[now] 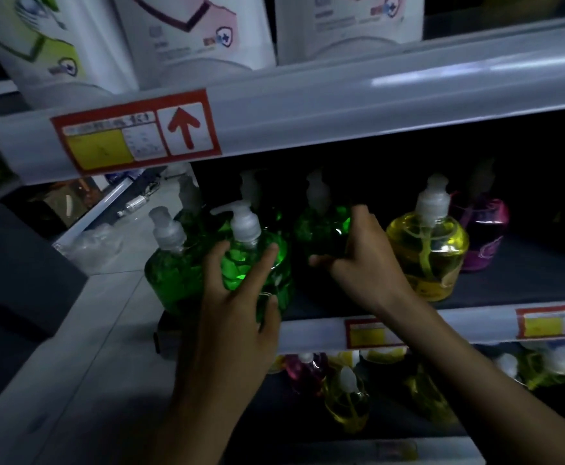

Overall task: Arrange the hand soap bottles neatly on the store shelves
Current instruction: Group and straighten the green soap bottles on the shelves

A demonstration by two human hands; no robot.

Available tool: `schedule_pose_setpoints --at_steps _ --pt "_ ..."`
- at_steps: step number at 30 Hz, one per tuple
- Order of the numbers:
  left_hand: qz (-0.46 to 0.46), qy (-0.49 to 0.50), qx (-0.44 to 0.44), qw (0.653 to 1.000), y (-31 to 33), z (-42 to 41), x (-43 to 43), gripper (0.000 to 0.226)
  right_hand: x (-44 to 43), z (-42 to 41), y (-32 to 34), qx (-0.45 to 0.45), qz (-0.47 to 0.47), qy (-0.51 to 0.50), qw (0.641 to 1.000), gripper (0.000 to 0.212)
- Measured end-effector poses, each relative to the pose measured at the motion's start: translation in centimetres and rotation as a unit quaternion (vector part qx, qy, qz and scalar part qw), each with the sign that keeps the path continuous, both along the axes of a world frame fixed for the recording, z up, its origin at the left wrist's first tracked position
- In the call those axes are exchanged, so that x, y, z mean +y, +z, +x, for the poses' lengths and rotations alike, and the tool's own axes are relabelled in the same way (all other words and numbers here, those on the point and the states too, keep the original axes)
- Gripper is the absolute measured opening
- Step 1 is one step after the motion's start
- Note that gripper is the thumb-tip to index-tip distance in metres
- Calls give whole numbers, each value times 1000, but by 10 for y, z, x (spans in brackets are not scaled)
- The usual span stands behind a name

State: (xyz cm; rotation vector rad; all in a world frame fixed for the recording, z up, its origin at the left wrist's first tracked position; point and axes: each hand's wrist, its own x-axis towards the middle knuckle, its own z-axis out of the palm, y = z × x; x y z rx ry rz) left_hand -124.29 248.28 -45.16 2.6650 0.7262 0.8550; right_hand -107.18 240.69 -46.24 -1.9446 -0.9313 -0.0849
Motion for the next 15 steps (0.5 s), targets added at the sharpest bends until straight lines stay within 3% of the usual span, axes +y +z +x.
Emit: schedule_pose_setpoints --at_steps 4,9,15 --pt "-11 9 1 1000 1 0 2 57 11 13 -2 105 4 -12 994 48" --pt "-32 5 -4 999 2 1 1 55 21 16 4 118 -35 5 992 19" --pt "-33 -10 -33 999 -2 0 3 53 14 6 8 79 -116 0 990 49"
